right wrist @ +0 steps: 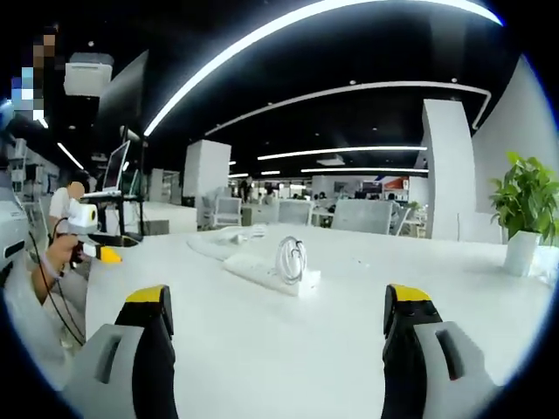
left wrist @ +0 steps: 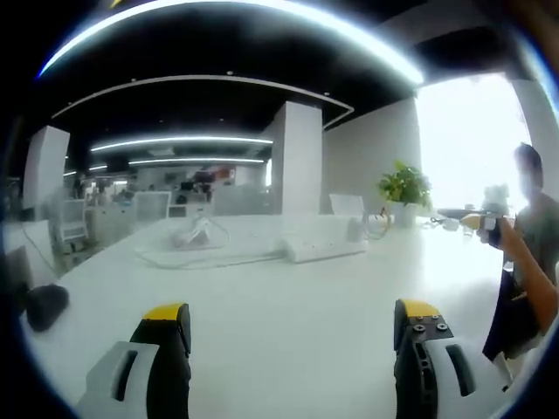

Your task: Straighten the power strip on the desk, plug the charger into it

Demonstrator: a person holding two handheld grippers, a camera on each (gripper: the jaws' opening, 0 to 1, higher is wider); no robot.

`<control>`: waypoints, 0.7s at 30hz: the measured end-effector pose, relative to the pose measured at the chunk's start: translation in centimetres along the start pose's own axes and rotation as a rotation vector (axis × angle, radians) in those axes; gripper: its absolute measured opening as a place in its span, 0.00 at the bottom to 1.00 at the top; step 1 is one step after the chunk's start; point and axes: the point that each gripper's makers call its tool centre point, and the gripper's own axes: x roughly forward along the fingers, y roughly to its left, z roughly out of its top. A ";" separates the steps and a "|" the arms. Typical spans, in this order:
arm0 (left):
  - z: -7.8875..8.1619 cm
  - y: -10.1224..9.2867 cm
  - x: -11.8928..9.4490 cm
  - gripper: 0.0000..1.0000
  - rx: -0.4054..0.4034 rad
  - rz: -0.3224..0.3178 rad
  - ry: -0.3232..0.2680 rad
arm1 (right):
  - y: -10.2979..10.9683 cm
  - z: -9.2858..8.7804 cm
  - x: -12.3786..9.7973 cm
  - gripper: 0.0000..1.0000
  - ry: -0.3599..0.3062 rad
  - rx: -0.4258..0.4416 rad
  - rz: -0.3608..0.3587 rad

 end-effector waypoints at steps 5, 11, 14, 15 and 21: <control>0.1 0.2 0.0 0.99 0.003 0.006 0.000 | 0.1 -0.8 -0.3 1.00 0.009 0.009 -0.003; 0.3 0.5 -0.1 0.99 0.003 0.012 -0.004 | 0.2 -2.0 -0.5 1.00 0.021 0.031 -0.007; 0.3 0.5 -0.1 0.99 0.004 0.013 -0.004 | 0.4 -2.4 -0.5 1.00 0.028 0.036 -0.005; 0.3 0.5 0.0 0.99 0.002 0.012 -0.004 | 0.4 -2.5 -0.5 1.00 0.028 0.035 -0.006; 0.2 0.5 0.1 0.99 0.000 0.011 -0.001 | 0.0 -2.6 -0.8 1.00 0.016 0.045 -0.032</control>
